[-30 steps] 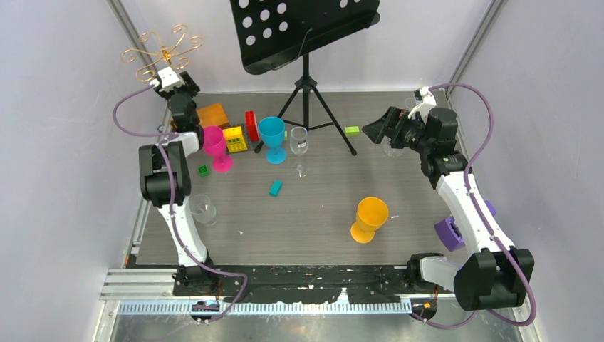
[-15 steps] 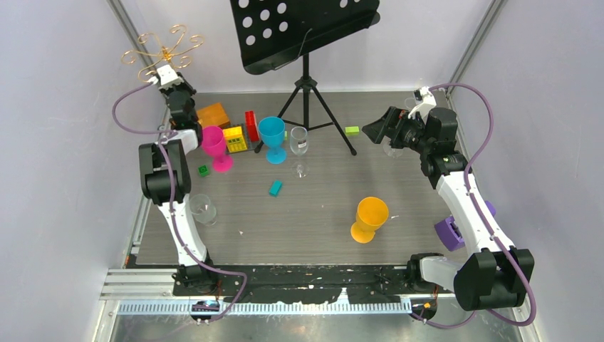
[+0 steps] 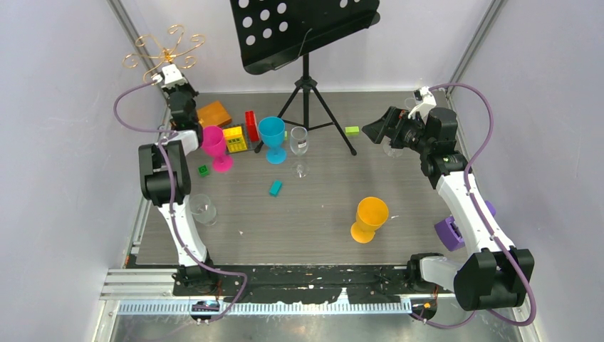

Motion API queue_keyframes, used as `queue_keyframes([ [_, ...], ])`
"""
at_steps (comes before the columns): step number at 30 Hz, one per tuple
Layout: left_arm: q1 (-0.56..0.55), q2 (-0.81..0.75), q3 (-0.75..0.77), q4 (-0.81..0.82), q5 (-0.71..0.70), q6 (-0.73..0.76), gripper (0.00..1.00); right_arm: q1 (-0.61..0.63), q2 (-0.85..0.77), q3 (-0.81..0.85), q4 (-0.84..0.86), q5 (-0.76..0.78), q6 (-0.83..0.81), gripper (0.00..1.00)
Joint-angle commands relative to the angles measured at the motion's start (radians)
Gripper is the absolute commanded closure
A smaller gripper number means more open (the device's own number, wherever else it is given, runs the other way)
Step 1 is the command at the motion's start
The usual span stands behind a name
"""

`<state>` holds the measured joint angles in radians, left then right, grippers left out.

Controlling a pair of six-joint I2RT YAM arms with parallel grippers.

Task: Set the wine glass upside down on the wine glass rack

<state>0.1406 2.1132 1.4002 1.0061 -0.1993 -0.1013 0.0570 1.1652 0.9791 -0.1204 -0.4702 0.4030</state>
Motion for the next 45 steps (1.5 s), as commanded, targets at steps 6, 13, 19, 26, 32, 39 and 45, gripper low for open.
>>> queue_keyframes([
  [6,0.013,-0.182,-0.053,0.013,0.050,-0.006,1.00,0.002,-0.019,0.028,0.045,-0.019,0.005,0.00],
  [13,0.013,-0.226,-0.025,-0.016,0.078,0.018,1.00,0.003,-0.035,0.016,0.053,-0.021,0.007,0.00],
  [19,0.013,-0.261,-0.020,-0.028,0.095,0.053,1.00,0.002,-0.044,0.013,0.053,-0.022,0.007,0.00],
  [26,0.015,-0.287,-0.039,-0.031,0.107,0.087,1.00,0.003,-0.051,0.006,0.061,-0.027,0.010,0.00],
  [32,0.016,-0.289,-0.135,0.153,0.122,0.034,1.00,0.002,-0.053,-0.001,0.062,-0.028,0.010,0.00],
  [39,0.012,-0.325,-0.242,0.307,0.094,0.000,1.00,0.003,-0.048,0.001,0.064,-0.036,0.011,0.00],
  [45,0.012,-0.344,-0.337,0.441,0.066,-0.006,1.00,0.003,-0.047,0.001,0.067,-0.046,0.018,0.00],
])
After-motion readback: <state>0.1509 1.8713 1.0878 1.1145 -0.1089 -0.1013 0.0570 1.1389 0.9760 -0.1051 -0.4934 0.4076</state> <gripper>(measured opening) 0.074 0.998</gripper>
